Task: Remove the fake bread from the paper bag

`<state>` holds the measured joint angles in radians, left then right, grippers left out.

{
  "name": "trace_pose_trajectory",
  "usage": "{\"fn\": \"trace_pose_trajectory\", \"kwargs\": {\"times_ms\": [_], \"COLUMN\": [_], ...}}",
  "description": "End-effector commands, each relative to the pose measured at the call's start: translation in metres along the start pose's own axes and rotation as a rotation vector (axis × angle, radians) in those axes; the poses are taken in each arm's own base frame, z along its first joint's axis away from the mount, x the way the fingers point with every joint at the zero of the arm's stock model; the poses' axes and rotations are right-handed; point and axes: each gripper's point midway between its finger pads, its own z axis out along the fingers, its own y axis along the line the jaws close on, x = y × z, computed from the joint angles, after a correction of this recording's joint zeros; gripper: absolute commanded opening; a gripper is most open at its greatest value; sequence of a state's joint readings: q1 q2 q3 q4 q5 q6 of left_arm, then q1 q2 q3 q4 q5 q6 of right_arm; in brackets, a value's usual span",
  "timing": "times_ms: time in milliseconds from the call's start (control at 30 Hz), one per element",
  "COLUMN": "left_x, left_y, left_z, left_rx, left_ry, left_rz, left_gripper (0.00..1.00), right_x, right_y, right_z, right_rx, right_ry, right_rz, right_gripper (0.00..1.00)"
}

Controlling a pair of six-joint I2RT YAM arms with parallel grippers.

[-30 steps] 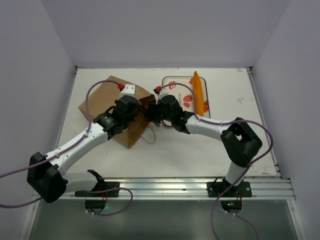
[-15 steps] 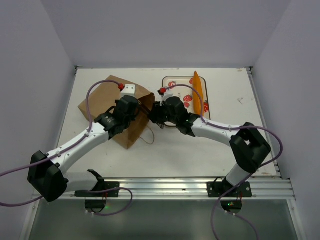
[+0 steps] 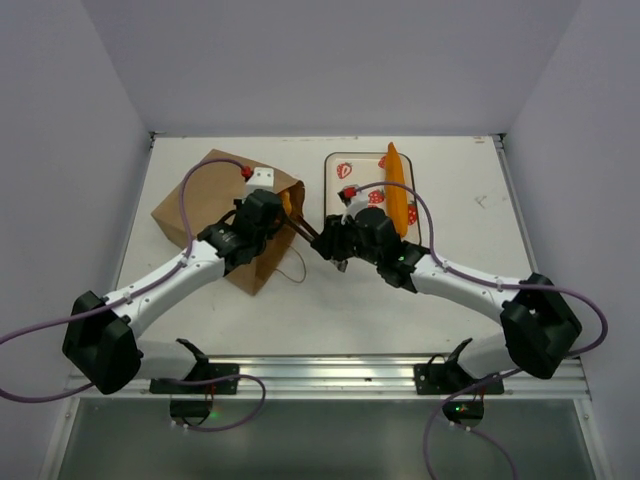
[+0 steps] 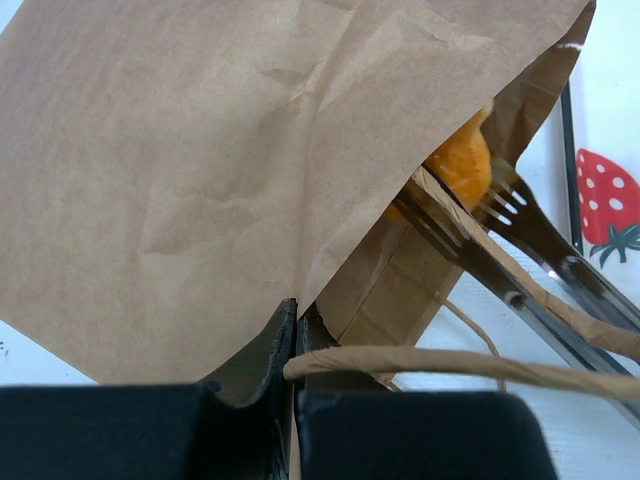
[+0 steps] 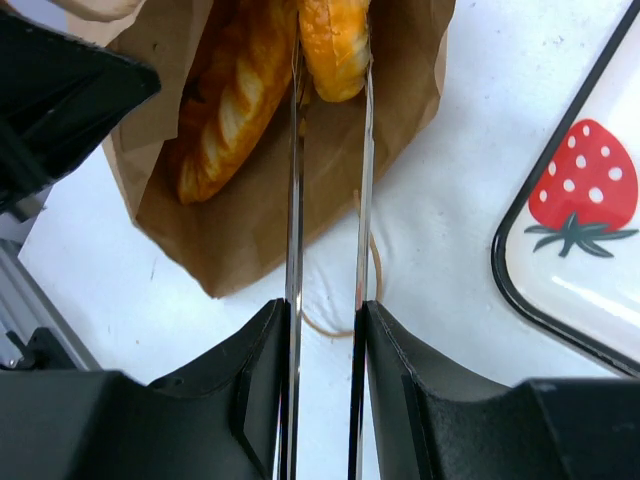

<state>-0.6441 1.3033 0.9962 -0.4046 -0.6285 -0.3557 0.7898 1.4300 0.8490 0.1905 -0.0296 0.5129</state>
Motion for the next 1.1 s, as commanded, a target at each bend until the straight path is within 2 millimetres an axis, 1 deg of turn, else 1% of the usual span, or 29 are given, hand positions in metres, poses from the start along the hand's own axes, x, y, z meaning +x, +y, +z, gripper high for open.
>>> {"fn": "trace_pose_trajectory", "kwargs": {"times_ms": [0,33,67,100,167,300,500,600,633,667,733,767,933,1067], "left_x": [-0.032,-0.031,-0.032,-0.032,-0.032,-0.035,-0.041,-0.042,-0.043,-0.042,-0.041,-0.040,-0.038,-0.036], "left_y": [0.000,0.000,-0.001,0.000,0.001,0.006,0.000,-0.002,-0.001,-0.002,0.000,0.000,-0.002,-0.002], "left_z": [-0.001,-0.001,0.000,0.000,0.003,0.007,0.012,0.013,0.012,0.013,0.014,0.015,0.017,0.017], "left_rx": [-0.030,-0.030,-0.027,-0.032,-0.051,-0.105,-0.105,-0.101,-0.101,-0.104,-0.115,-0.119,-0.118,-0.114], "left_ry": [-0.088,-0.088,-0.092,-0.093,-0.092,-0.089,-0.084,-0.091,-0.093,-0.092,-0.091,-0.087,-0.080,-0.074], "left_rz": [-0.067,-0.067,-0.069,-0.070,-0.069,-0.070,-0.072,-0.081,-0.081,-0.080,-0.083,-0.083,-0.087,-0.086], "left_gripper": [0.00,0.00,0.00,0.00,0.00,0.00,0.00,0.00,0.00,0.00,0.00,0.00,0.00,0.00], "right_x": [-0.022,-0.020,-0.024,-0.020,-0.020,-0.013,0.004,0.004,0.001,0.003,-0.002,0.000,-0.004,-0.013], "right_y": [0.024,0.023,0.024,0.021,0.021,0.021,0.012,0.005,0.005,0.002,0.003,0.001,-0.001,-0.012], "right_z": [-0.019,-0.021,-0.026,-0.028,-0.033,-0.040,-0.047,-0.056,-0.062,-0.065,-0.073,-0.076,-0.087,-0.098], "right_rx": [-0.086,-0.083,-0.083,-0.073,-0.071,-0.064,-0.021,0.012,0.013,0.026,0.026,0.033,0.052,0.121], "right_ry": [-0.056,-0.055,-0.068,-0.060,-0.053,-0.009,0.075,0.075,0.060,0.067,0.053,0.061,0.055,0.035], "right_rz": [-0.004,-0.007,-0.012,-0.013,-0.013,-0.003,-0.019,-0.036,-0.039,-0.045,-0.054,-0.060,-0.082,-0.114], "right_gripper": [0.30,0.30,0.30,0.30,0.31,0.31,0.29,0.29,0.30,0.30,0.30,0.30,0.30,0.30]}}
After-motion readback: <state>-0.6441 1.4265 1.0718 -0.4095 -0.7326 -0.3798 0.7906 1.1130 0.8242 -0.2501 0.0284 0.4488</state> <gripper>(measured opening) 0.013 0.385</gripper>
